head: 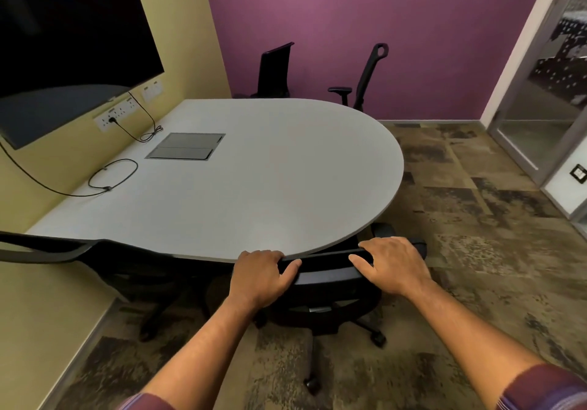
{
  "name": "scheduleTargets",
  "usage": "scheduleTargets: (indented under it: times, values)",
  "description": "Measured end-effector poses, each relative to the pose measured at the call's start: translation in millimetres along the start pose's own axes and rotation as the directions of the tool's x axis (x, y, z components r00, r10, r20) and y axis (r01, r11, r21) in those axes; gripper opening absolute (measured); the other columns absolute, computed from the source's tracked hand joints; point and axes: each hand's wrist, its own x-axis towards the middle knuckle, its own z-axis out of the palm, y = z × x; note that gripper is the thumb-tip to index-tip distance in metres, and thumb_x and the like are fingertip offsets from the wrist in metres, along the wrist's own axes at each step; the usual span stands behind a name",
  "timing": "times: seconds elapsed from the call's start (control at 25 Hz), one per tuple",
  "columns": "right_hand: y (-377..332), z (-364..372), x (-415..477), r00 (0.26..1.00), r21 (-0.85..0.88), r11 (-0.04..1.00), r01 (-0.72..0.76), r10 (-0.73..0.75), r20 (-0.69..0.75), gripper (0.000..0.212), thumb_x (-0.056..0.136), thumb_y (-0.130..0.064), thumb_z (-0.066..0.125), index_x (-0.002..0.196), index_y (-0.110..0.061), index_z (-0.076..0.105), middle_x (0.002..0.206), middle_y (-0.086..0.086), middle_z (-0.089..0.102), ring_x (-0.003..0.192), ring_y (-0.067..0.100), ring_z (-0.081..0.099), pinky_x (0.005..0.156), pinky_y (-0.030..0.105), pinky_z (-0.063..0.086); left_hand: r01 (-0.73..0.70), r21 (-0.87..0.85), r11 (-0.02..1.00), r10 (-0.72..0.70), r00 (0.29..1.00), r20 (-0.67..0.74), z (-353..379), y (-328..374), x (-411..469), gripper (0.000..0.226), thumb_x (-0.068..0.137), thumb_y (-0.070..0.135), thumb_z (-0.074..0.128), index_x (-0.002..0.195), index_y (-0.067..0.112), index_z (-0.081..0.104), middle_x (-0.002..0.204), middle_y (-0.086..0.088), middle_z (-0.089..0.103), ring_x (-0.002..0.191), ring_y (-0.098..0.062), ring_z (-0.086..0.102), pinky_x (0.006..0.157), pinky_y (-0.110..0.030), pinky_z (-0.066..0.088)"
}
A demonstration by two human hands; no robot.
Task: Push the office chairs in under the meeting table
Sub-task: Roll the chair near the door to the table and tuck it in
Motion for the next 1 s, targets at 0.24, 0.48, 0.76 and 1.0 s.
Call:
scheduleTargets:
  times: [0.24,0.48,0.76,1.0]
  values:
    - [-2.5,11.1,46.1,0.999,-0.039,0.999,0.035,-0.034,0.009,0.077,0.096,-0.08,0.018,0.109,-0.028,0.075,0.091,-0.009,0.074,0.087,0.017,0.069,0.09,0.043,0.053,0.041,-0.005,0.999,-0.042,0.999,-0.018,4.6,-22.9,28.9,0.084,0.099,0.081,0.017,0.099,0.024,0.079,0.088,0.003,0.078,0.082,-0.018,0.07,0.085,-0.041,0.05]
    - [2.0,17.3,73.9,0.998,-0.045,0.997,0.06,-0.06,0.004,0.079,0.097,-0.079,0.019,0.112,-0.026,0.075,0.094,-0.006,0.075,0.088,0.019,0.069,0.088,0.044,0.052,0.063,-0.012,0.998,-0.063,0.997,-0.039,8.5,-34.0,49.4,0.082,0.1,0.078,0.021,0.115,0.024,0.081,0.102,0.002,0.082,0.094,-0.02,0.073,0.092,-0.042,0.052]
    - [25.6,17.8,96.6,0.994,-0.04,0.993,0.109,-0.108,0.028,0.081,0.097,-0.079,0.014,0.115,-0.027,0.074,0.101,-0.008,0.076,0.089,0.017,0.068,0.089,0.044,0.052,0.113,-0.005,0.994,-0.113,0.993,-0.032,10.4,-13.7,60.5,0.073,0.1,0.076,0.024,0.078,0.026,0.071,0.068,0.005,0.066,0.065,-0.014,0.06,0.077,-0.041,0.055]
    - [51.3,17.1,110.2,0.985,-0.019,0.986,0.168,-0.167,0.033,0.077,0.098,-0.075,0.017,0.117,-0.028,0.074,0.106,-0.007,0.078,0.093,0.018,0.069,0.092,0.045,0.052,0.158,0.0,0.987,-0.158,0.987,-0.037,13.2,11.1,64.1,0.074,0.1,0.075,0.022,0.081,0.025,0.073,0.069,0.005,0.066,0.066,-0.015,0.06,0.073,-0.04,0.051]
